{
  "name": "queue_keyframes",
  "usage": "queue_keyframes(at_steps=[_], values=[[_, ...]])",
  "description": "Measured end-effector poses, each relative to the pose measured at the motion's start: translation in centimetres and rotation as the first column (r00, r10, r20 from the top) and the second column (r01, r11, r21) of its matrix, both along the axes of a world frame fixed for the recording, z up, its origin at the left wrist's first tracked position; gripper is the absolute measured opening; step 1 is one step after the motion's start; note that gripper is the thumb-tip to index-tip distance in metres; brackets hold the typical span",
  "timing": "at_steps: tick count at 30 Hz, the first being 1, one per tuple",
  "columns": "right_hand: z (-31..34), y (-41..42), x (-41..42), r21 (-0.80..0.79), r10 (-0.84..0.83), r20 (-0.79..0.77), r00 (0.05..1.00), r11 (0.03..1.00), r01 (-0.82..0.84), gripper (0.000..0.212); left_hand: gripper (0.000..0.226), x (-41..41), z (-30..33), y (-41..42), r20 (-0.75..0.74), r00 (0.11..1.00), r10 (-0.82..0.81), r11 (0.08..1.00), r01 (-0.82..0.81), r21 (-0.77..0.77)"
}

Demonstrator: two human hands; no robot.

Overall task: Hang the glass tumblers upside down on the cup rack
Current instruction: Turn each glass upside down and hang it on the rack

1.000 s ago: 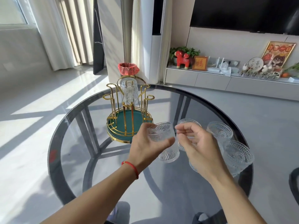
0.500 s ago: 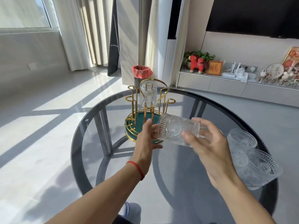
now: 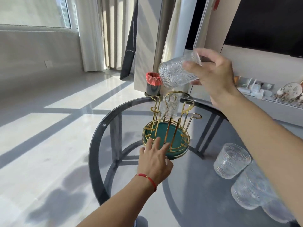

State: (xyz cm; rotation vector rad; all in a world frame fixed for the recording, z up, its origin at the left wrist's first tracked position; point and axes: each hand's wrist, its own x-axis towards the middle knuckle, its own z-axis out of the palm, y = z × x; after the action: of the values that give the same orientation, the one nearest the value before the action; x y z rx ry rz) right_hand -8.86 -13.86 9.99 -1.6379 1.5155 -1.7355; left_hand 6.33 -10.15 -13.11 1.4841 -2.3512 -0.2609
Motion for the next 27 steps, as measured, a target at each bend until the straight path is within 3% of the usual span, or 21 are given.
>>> queue_keyframes(at_steps=[8,17,22,27], values=[[-1.0,-9.0,4.0,0.258,-0.051,-0.24,0.969,0.959,0.115,0.072,0.075,1.2,-1.6,-0.2,0.164,0.983,-0.08,0.997,0.078,0.018],[-3.3,-10.3,5.5,0.215,-0.1,-0.479,0.872,0.95,0.227,0.07,0.076,1.7,-1.9,0.0,0.146,0.984,-0.102,0.994,0.097,0.045],[-4.7,-10.0,5.0,0.293,-0.018,-0.568,0.823,0.93,0.223,0.067,0.078,1.5,-1.6,0.2,0.159,0.982,-0.097,0.994,0.09,0.056],[-5.1,-10.1,4.8,0.377,0.108,-0.694,0.712,0.897,0.232,0.074,0.079,1.4,-1.3,0.2,0.178,0.979,-0.097,0.994,0.087,0.067]])
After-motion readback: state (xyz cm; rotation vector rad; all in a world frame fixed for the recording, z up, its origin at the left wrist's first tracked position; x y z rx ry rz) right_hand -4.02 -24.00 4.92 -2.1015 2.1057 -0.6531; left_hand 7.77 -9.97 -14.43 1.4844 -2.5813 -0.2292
